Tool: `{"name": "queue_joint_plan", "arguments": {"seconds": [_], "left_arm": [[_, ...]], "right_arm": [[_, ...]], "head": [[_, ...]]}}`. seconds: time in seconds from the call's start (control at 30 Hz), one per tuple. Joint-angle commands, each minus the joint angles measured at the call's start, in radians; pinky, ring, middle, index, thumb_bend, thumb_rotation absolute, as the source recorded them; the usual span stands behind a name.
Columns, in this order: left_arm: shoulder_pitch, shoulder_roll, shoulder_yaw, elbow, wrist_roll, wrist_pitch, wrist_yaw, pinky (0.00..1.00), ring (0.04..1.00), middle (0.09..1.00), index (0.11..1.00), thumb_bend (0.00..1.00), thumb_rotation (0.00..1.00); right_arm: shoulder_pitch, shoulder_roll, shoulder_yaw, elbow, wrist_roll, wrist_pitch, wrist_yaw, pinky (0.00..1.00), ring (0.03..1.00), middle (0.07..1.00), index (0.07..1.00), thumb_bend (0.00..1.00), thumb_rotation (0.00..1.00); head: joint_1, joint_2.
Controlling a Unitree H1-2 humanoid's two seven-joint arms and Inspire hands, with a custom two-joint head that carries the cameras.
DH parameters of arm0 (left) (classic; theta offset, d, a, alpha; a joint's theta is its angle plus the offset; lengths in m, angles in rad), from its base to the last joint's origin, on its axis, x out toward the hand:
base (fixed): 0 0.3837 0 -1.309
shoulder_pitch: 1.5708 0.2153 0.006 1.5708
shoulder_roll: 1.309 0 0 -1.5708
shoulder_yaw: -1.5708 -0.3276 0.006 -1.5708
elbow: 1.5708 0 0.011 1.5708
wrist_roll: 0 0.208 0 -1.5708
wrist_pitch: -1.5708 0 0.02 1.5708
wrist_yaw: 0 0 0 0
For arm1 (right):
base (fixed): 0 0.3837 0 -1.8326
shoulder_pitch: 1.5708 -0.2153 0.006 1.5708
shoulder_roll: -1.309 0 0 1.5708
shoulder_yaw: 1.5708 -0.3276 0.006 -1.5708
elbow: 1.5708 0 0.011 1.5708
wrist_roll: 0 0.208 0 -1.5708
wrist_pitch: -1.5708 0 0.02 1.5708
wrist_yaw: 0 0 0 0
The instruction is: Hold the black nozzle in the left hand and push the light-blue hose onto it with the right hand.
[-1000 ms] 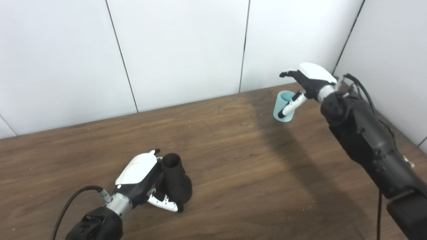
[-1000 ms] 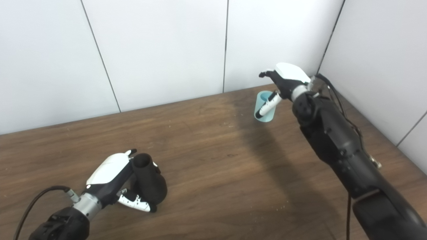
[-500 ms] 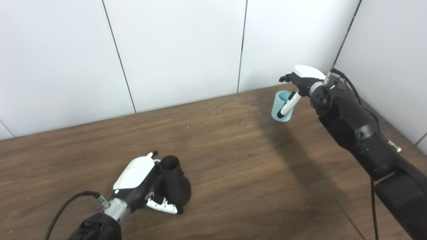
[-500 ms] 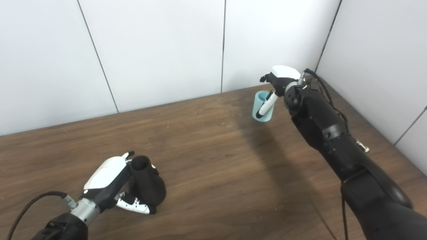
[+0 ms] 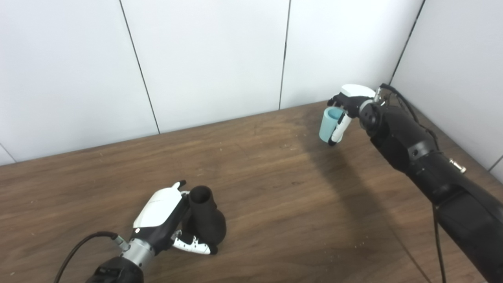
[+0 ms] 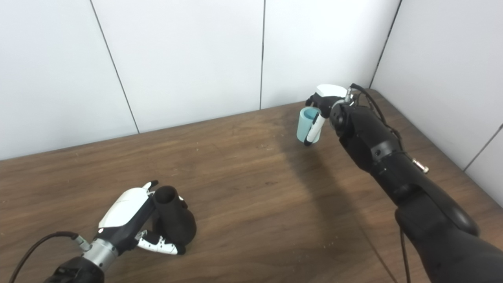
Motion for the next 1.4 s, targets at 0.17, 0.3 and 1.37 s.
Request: {"name": "queue_joint_plan", "arguments": {"seconds": [0.17,0.3,1.37], "left_arm": [[0.106,0.022,-0.083,0.066,0.042,0.040,-0.127,1.00,0.691,0.530,0.452,0.52,0.00],[0.106,0.021,-0.085,0.051,0.039,0.049,-0.139,1.00,0.691,0.529,0.453,0.52,0.00],[0.102,0.030,-0.102,0.030,0.039,0.078,-0.156,1.00,0.705,0.533,0.449,0.52,0.00]], "right_arm": [[-0.076,-0.009,-0.008,0.004,0.004,-0.025,-0.025,0.66,0.749,0.811,0.819,0.86,0.09],[-0.079,-0.009,-0.002,0.018,0.003,-0.036,-0.026,0.63,0.730,0.787,0.785,0.85,0.07],[-0.055,-0.001,0.027,-0.004,-0.032,0.010,-0.038,0.46,0.489,0.496,0.576,0.60,0.00]], "head": [[0.001,0.004],[-0.002,0.006],[0.009,0.026]]}}
